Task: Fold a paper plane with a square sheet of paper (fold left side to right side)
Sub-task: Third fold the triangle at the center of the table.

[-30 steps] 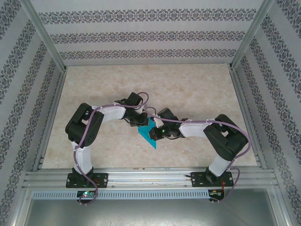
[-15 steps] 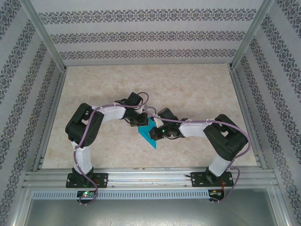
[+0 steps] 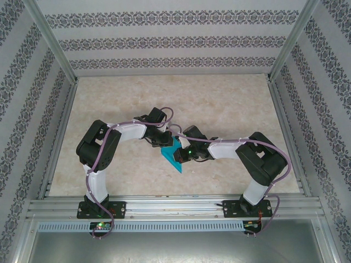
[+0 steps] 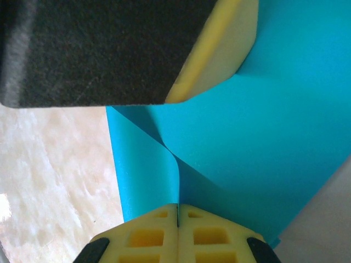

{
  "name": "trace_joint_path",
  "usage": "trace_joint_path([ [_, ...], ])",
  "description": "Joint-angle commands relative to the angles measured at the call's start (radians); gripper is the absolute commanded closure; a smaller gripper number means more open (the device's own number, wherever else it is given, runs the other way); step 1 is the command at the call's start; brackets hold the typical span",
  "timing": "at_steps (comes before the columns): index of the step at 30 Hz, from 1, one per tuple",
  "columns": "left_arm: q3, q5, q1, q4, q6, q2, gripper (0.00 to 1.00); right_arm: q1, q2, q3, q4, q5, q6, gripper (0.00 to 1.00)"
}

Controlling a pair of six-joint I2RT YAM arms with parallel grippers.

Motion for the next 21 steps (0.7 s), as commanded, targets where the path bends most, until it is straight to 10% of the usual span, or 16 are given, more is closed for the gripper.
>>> trace_joint_path([
  [1, -0.027, -0.03, -0.022, -0.026, -0.013, 0.027, 0.97, -0.003, 0.028, 0.007, -0.029, 0.006, -0.001, 1.0],
  [21, -0.04, -0.074, 0.075, -0.028, 0.01, -0.249, 0.87, -0.006, 0.041, -0.03, -0.031, 0.014, 0.009, 1.0],
])
